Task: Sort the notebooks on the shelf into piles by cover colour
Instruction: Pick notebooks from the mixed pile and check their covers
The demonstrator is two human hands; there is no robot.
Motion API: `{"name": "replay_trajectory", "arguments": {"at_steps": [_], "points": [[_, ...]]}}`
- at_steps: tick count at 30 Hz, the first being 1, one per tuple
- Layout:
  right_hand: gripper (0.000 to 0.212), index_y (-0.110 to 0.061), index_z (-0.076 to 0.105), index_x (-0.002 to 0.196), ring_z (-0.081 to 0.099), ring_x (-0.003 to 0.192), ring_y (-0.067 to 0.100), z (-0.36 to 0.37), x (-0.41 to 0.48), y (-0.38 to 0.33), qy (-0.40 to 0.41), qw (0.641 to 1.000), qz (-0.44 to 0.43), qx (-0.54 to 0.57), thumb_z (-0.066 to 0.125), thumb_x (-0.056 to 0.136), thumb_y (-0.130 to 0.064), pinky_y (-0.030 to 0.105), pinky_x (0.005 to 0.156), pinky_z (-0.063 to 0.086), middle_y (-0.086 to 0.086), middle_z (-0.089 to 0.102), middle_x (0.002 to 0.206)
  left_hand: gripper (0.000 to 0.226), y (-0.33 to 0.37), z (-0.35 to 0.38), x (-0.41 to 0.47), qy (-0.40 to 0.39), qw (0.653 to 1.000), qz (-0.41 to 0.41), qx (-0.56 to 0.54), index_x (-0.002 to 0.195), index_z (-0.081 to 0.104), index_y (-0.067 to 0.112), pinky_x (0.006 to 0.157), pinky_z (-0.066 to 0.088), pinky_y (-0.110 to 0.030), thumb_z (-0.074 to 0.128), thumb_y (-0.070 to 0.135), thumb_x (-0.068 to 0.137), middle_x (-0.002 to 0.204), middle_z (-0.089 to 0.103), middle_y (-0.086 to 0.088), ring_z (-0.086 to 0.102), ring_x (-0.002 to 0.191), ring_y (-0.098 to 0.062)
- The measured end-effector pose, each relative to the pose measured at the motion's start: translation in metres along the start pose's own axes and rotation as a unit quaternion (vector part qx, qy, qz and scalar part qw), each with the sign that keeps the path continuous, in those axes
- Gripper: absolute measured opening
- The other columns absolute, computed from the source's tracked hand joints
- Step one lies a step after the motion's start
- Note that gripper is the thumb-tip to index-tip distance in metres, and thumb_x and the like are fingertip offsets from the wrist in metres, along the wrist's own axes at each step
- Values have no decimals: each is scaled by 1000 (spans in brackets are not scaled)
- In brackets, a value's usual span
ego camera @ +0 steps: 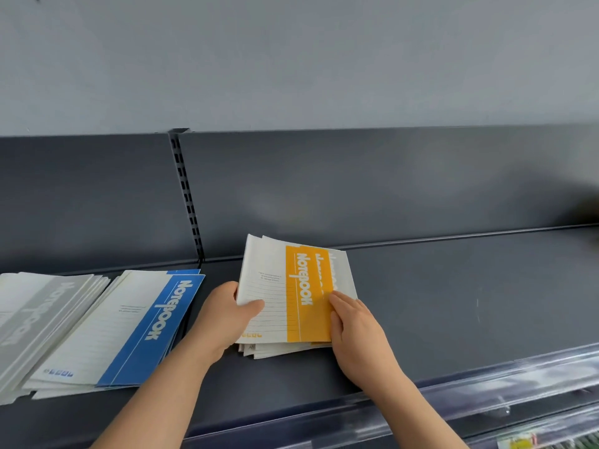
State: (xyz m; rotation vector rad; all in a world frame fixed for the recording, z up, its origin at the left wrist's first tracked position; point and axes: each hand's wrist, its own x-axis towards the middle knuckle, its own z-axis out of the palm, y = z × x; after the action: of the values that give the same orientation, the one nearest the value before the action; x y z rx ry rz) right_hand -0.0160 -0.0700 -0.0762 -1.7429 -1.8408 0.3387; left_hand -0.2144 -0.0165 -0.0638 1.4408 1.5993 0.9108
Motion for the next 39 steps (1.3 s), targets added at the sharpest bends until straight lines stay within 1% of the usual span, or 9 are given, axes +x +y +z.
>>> {"name": "replay_trajectory", "arguments": {"at_steps": [3, 7, 10, 12, 16, 21, 25, 28, 39], "points": [[30, -18, 52, 119, 49, 113, 13, 2, 0, 0, -1, 1000, -3, -1, 28, 102, -26, 25, 111, 28, -8, 54, 126, 18, 0, 2, -3, 18, 1000, 0, 2, 108, 58, 18, 66, 51, -24, 60, 16, 91, 109, 65, 3, 62, 97, -18], [21, -22, 54, 105, 50, 98, 10, 2, 0, 1, 11, 999, -4, 37, 35, 100, -27, 34, 104, 39, -9, 59, 108, 19, 0, 3, -11, 48, 999, 3, -17, 111, 54, 19, 61, 47, -21, 57, 15, 93, 111, 62, 5, 59, 94, -13], [40, -21, 41, 136, 36, 133, 19, -5, 0, -3, -17, 998, 33, 53, 40, 98, -36, 34, 113, 27, -6, 51, 134, 18, -1, -1, -21, 63, 997, 4, -55, 110, 53, 21, 61, 49, -21, 56, 14, 93, 110, 62, 7, 59, 94, -12], [53, -23, 31, 144, 27, 140, 20, -5, 0, -8, -15, 997, 39, 66, 43, 96, -43, 39, 112, 30, -9, 46, 141, 18, -2, -5, -29, 67, 994, 8, -84, 109, 54, 23, 63, 51, -22, 56, 15, 93, 109, 63, 9, 60, 94, -10], [61, -23, 34, 143, 51, 115, 12, -3, 2, -31, 27, 991, 36, 130, 55, 90, -43, 34, 97, 47, -9, 54, 126, 17, -4, -21, -44, 89, 990, 20, -104, 108, 54, 26, 58, 50, -20, 58, 19, 93, 105, 63, 12, 61, 90, -8], [59, -23, 40, 140, 54, 94, 8, 7, 6, -70, 35, 983, 12, 177, 61, 87, -39, 23, 78, 48, -10, 57, 104, 13, -11, -59, -63, 141, 983, 48, -104, 102, 57, 27, 57, 52, -17, 58, 19, 92, 103, 66, 14, 64, 91, -9], [43, -32, 45, 128, 55, 91, 7, 30, 5, -110, 0, 982, -35, 187, 59, 88, -38, 28, 81, 53, -16, 54, 102, 13, -27, -97, -76, 184, 978, 41, -90, 104, 58, 25, 56, 55, -22, 55, 19, 93, 104, 66, 13, 64, 92, -9], [35, -38, 43, 118, 57, 80, 3, 54, 3, -140, -41, 978, -71, 192, 60, 89, -35, 18, 68, 49, -25, 52, 91, 15, -44, -130, -84, 205, 976, 20, -74, 106, 57, 27, 53, 48, -13, 52, 18, 95, 107, 65, 14, 61, 89, -6], [44, -29, 45, 132, 59, 82, 7, 147, -8, -278, -103, 971, -91, 193, 58, 90, -34, 17, 65, 49, -16, 57, 89, 33, -105, -281, -119, 205, 977, -21, -54, 113, 56, 30, 58, 46, -11, 46, 6, 94, 111, 63, 15, 59, 98, -6]]}}
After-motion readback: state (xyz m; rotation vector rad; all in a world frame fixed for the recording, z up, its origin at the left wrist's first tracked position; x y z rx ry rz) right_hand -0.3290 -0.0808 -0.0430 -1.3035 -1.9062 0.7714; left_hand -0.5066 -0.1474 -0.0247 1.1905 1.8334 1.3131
